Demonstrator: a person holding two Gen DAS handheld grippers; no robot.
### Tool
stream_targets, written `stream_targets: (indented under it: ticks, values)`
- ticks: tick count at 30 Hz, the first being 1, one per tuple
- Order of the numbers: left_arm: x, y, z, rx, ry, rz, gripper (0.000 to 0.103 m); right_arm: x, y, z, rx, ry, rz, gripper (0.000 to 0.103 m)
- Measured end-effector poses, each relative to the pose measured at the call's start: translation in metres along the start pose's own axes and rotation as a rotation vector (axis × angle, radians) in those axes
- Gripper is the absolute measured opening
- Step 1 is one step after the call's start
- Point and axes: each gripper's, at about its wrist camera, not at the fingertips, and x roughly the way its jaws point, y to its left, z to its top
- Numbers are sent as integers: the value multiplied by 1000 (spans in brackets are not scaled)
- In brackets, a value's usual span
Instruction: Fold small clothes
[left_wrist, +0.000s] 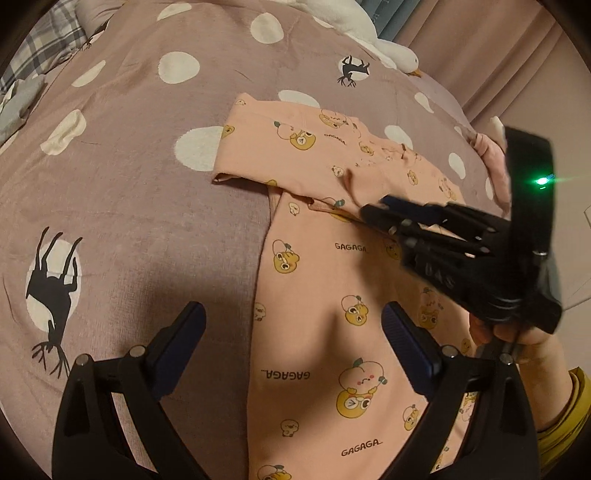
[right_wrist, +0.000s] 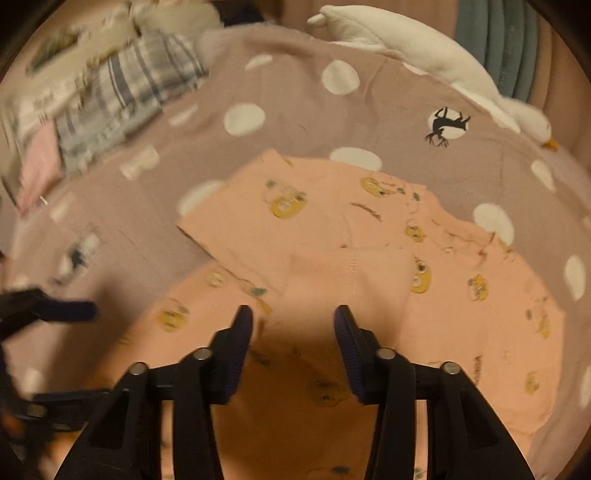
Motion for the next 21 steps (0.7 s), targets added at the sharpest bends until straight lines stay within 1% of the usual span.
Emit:
stream_targets:
  ticks: [1,3,4,5,6,7,10,12,13,14,15,19,21]
  values:
    - [0,2,0,-3,0,-3,96,-2,-7,-1,41,-11,25,9]
    - [0,4,0,-9,-2,-4,96,-12,-27,-2,157,-57,98,8]
    - [1,4,0,-9,-1,-4,96,-22,-42,-5,241,-99,127,8]
    - [1,5,0,-9,1,-5,96,-29,-56,-9,313,-126,146,8]
    - [1,5,0,-9,3,-6,96,-32,-63,-11,359,-141,161,8]
    - [2,5,0,-7,2,-6,96,-39,-84,-22,455,-158,196,8]
    - [2,7,-1,-13,4,-6,96,-42,-124,-50,647,-154,248,8]
    - [2,8,-1,-22,3,-6,96,-40,-150,-72,772,-155,292,24]
    - [2,8,-1,-24,2,-7,96,-41,-156,-78,809,-162,310,42]
    - [2,8,-1,-26,2,-8,96,-41,-160,-82,838,-166,334,53]
    - [2,8,-1,-27,4,-7,96,-39,-164,-86,866,-167,366,54]
    - [1,6,-1,-21,6,1,96,-25,-159,-83,884,-125,416,54]
    - [-1,5,-1,-14,5,8,96,-22,-157,-83,892,-124,448,54]
